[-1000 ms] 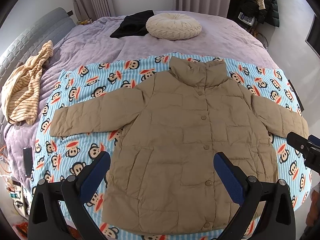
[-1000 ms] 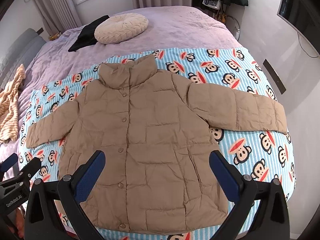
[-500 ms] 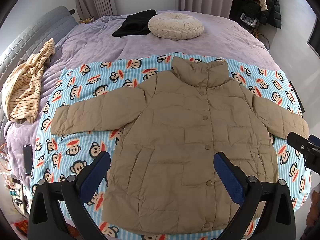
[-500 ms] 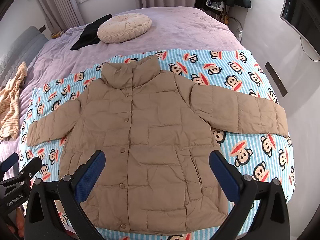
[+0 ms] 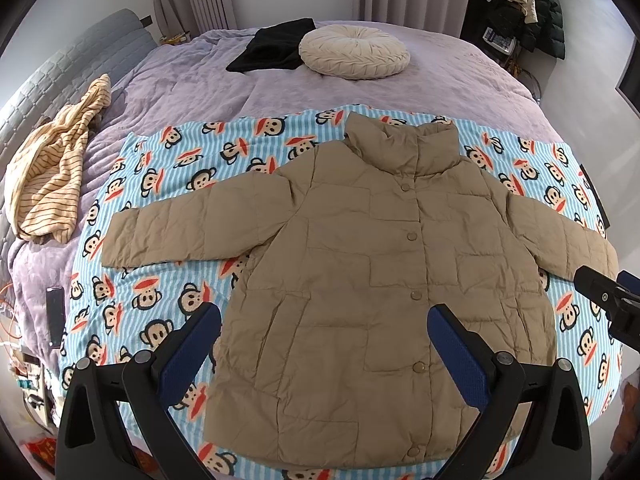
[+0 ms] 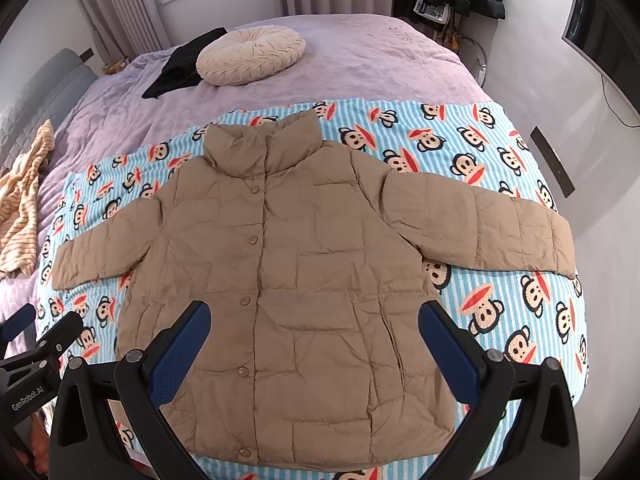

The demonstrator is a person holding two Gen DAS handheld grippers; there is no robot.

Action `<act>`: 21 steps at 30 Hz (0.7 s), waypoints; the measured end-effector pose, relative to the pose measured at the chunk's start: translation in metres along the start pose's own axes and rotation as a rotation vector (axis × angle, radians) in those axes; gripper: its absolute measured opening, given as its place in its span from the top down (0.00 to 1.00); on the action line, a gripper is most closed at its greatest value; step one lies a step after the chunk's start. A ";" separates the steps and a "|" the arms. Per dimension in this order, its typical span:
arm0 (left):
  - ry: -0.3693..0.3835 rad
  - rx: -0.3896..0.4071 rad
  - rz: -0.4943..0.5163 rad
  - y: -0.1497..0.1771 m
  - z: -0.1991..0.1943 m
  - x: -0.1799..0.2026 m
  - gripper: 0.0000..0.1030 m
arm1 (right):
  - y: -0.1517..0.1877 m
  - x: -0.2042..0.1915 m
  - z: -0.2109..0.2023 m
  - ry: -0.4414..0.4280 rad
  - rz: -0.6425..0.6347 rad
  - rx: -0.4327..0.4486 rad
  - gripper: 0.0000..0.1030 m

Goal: Fold large clothes

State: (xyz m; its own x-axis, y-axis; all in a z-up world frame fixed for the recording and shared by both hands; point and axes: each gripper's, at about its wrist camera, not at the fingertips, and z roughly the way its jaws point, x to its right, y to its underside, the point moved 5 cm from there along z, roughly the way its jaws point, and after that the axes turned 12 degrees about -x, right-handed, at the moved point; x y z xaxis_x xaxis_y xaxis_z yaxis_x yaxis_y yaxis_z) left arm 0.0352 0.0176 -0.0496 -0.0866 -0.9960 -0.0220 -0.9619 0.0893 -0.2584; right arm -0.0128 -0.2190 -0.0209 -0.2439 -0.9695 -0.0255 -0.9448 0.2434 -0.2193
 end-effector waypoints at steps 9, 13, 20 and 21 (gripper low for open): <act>0.000 0.000 -0.002 0.000 0.000 -0.001 0.00 | 0.000 0.001 0.000 0.000 -0.001 0.000 0.00; 0.001 0.001 -0.001 0.000 0.000 0.000 0.00 | -0.001 -0.001 0.000 0.000 -0.001 0.001 0.00; 0.001 0.001 0.000 -0.001 0.000 0.000 0.00 | -0.001 -0.001 0.000 0.001 -0.002 0.002 0.00; 0.001 0.001 -0.001 0.000 0.000 -0.001 0.00 | -0.001 -0.001 0.000 0.000 -0.002 0.001 0.00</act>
State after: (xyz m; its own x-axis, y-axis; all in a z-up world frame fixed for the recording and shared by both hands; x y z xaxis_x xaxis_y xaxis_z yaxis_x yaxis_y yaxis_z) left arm 0.0356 0.0185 -0.0493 -0.0861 -0.9961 -0.0207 -0.9617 0.0885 -0.2593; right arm -0.0115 -0.2180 -0.0207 -0.2424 -0.9698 -0.0248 -0.9450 0.2419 -0.2202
